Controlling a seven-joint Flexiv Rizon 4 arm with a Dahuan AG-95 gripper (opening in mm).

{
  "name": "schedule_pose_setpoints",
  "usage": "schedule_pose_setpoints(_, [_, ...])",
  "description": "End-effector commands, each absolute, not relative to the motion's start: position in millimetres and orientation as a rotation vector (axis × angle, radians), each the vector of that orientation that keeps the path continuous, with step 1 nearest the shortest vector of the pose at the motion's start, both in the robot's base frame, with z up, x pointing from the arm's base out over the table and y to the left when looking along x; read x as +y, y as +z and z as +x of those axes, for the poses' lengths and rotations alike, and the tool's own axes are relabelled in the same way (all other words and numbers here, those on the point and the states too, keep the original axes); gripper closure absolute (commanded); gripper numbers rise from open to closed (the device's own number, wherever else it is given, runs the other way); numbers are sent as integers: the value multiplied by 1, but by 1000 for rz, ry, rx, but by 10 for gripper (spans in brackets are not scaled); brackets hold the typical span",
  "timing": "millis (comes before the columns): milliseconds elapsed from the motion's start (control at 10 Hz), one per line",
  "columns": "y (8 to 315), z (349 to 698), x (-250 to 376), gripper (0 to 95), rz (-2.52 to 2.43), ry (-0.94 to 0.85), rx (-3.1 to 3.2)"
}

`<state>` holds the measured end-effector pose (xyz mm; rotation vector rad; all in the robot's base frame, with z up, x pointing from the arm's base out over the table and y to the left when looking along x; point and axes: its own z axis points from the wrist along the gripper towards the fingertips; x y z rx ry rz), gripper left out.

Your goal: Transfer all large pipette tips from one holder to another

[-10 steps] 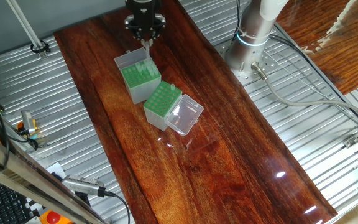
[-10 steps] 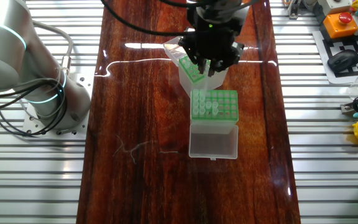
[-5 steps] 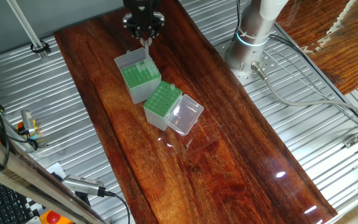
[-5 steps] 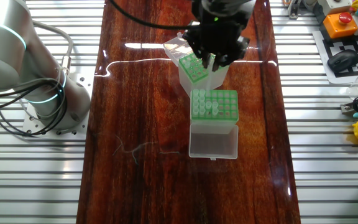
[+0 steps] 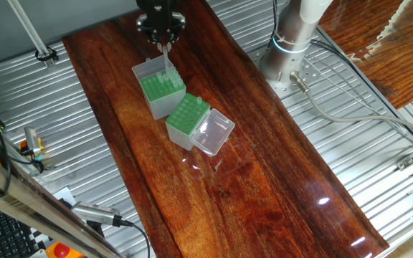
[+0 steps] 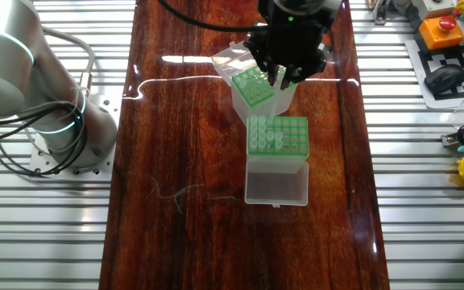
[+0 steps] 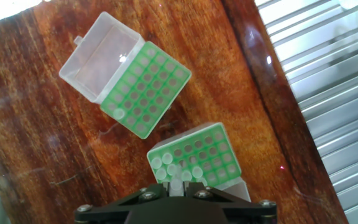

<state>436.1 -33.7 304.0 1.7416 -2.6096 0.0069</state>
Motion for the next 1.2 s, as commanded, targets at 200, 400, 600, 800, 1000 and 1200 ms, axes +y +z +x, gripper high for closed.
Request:
schedule_pose_setpoints(200, [297,438,-35,950,1745,8,-2612])
schedule_pose_setpoints(400, [293,439,-35,950,1747,8,-2615])
schedule_pose_setpoints(600, [290,439,-36,950,1748,13,-2615])
schedule_pose_setpoints(800, [288,440,-37,950,1750,15,-2614])
schedule_pose_setpoints(1000, [286,440,-37,950,1757,14,-2610])
schedule_pose_setpoints(1200, [285,440,-38,950,1758,11,-2611])
